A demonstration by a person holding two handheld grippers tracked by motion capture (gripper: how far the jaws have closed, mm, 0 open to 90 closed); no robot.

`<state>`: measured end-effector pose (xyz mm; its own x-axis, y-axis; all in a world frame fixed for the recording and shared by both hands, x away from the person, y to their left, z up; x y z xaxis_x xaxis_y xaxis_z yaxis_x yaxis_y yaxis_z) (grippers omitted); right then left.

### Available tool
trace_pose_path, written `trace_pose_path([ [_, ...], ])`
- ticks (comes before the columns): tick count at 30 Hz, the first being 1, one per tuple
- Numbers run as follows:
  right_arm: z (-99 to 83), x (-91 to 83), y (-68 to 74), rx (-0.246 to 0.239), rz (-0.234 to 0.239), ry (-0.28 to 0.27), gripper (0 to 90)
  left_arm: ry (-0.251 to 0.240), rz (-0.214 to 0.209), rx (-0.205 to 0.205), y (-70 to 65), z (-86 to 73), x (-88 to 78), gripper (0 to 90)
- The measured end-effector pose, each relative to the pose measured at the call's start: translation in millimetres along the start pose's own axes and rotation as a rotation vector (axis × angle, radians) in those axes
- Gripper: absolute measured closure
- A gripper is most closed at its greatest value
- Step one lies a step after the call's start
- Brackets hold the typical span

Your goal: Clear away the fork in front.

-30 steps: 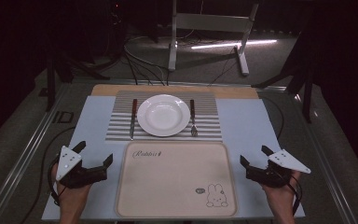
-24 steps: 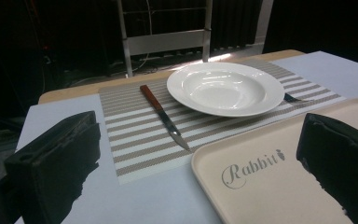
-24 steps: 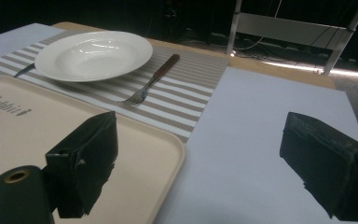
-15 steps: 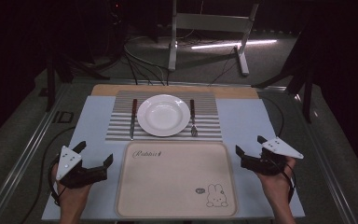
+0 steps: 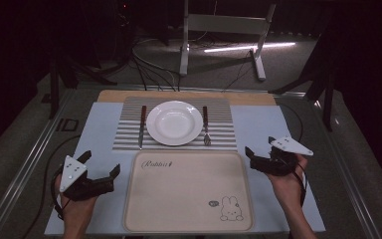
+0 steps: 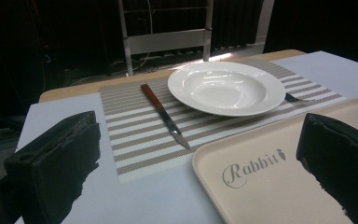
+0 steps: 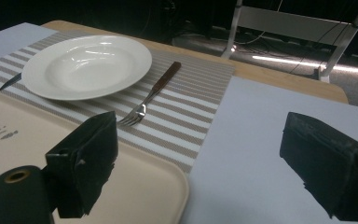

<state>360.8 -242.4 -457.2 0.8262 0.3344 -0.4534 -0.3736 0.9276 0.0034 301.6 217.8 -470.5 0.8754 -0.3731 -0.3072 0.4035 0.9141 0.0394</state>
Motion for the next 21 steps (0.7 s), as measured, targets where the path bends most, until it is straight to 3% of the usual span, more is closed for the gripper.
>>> trace_pose_path([
  [21,24.7,24.7,-0.7,0.046,0.006,0.020,11.5,0.004,0.009,0.006,0.3,-0.9,0.7,0.3],
])
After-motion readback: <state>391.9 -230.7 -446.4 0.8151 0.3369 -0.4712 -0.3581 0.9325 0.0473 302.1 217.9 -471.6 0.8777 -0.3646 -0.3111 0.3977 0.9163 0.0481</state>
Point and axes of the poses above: each handheld gripper's, and its own axes: x roughly forward along the jaws, z roughly out of its top, y roughly to its left, the point moved 8 cm from there along x, roughly forward along the jaws, and after that the axes turned 2 degrees about x, right-handed, at the moved point
